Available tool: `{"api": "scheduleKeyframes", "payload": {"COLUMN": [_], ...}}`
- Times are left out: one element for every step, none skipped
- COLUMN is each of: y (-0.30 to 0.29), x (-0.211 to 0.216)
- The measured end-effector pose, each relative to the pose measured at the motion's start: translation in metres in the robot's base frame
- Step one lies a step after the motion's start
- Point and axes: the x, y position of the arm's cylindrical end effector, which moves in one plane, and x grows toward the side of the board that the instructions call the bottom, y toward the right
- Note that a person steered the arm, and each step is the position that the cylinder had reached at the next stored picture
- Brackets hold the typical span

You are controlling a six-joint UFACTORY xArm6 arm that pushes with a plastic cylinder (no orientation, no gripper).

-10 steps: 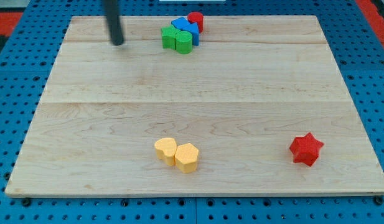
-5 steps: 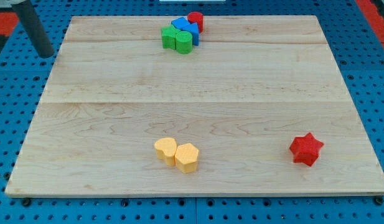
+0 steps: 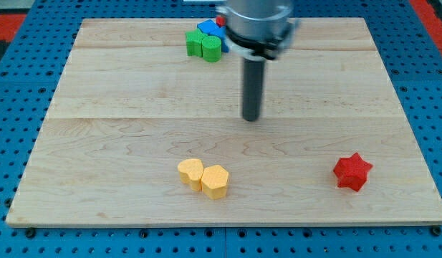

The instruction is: Push the yellow hexagon into the green blocks

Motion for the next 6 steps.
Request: {"api": "scheduleKeyframes", "payload": {"y": [-0.027,-0.006,-0.025,-0.098,-0.143,-0.110], "x": [0.057,0.115,0.154,0.116,0.061,0.083]}}
